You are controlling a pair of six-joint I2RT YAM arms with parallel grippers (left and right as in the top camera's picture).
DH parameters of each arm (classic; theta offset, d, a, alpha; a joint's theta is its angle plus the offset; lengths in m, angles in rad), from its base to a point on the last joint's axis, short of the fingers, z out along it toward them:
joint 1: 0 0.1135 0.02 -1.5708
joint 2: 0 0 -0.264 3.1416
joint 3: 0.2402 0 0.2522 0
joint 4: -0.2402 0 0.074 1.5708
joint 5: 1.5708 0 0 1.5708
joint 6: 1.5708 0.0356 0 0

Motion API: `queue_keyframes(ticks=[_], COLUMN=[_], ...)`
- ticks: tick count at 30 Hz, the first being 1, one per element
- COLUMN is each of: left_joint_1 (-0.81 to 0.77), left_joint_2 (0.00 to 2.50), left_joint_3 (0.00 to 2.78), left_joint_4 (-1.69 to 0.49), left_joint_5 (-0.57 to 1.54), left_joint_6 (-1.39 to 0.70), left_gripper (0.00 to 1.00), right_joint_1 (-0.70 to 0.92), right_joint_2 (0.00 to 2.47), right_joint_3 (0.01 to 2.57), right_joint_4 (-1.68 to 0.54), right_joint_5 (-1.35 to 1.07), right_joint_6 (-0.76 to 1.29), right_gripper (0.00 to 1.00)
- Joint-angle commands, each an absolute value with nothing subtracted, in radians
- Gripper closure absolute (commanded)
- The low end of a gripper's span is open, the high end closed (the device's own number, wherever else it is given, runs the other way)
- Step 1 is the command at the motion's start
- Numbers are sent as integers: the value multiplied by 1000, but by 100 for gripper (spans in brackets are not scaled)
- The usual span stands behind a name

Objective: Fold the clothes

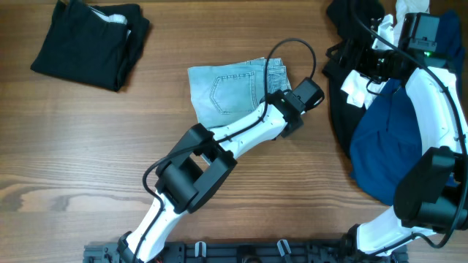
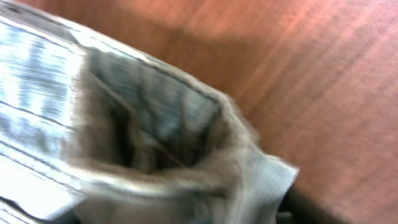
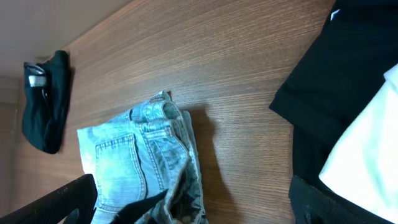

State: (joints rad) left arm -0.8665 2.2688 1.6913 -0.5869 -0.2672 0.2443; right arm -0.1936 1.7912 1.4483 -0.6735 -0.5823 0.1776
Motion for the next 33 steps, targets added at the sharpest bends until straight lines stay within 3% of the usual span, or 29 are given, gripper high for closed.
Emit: queue_keyframes(ticks=[1,3,4,7,12,33], left_joint_1=[-859,-858,-857,-849,-807,-302], left_joint_2=[2344,2344,2344,2342,2284,1837], left_joint_3=[1686,1686,1686,1687,1715,1848], left_joint_4=[-583,-582,-582,-583,-610,-635], left_joint_5=[-217,-217,-218,-254,-430,-440], left_joint_6=[258,258,258,256,194,45], left_gripper=[51,68,83,96,96,96], right_joint_1=[-196,-196,-196,-196,-196,-196], right_joint_2=[1790,1790,1790,1790,1790,1790], right_joint_3=[1454,1454,1454,1454,1454,1454], right_joint_4=[-675,-678,-678,-678,-678,-670], right_joint_5=[-561,-548,-546,-545,-545,-545], right_joint_6=[157,157,157,157,157,157], right_gripper=[0,0,0,0,0,0])
